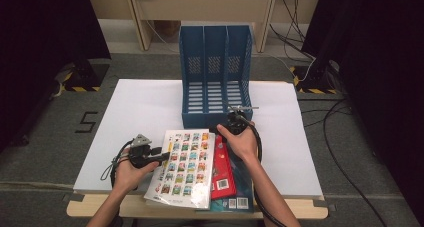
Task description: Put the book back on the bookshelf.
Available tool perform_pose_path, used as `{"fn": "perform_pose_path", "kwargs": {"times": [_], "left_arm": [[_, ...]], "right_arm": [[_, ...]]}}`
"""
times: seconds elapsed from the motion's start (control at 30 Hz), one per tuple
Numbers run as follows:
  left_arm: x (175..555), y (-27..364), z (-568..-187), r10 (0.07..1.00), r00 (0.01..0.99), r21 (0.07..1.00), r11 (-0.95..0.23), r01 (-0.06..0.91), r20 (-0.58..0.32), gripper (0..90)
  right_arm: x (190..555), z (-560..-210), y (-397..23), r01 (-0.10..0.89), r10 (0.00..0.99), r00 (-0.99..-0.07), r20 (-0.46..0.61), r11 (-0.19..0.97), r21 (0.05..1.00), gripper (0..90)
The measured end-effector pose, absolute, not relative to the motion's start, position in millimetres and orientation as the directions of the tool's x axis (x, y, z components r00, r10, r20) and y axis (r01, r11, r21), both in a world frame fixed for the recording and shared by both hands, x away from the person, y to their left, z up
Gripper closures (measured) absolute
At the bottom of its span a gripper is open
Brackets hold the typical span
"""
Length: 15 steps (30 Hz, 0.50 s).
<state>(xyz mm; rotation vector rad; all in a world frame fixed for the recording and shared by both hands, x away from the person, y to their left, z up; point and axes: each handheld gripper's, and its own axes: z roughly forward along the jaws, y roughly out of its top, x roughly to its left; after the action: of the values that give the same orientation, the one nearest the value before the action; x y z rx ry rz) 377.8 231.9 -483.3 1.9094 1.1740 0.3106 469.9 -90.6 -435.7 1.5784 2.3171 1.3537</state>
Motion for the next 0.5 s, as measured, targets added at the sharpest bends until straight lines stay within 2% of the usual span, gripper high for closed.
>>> {"fn": "perform_pose_path", "kwargs": {"times": [0.5], "left_arm": [[377.0,229.9,-483.1,0.826,0.53,0.767,-0.211,0.606,-0.191,53.4]], "right_arm": [[475.0,-441.2,-81.9,0.757,0.763,-0.496,0.415,0.145,0.638,47.9]]}}
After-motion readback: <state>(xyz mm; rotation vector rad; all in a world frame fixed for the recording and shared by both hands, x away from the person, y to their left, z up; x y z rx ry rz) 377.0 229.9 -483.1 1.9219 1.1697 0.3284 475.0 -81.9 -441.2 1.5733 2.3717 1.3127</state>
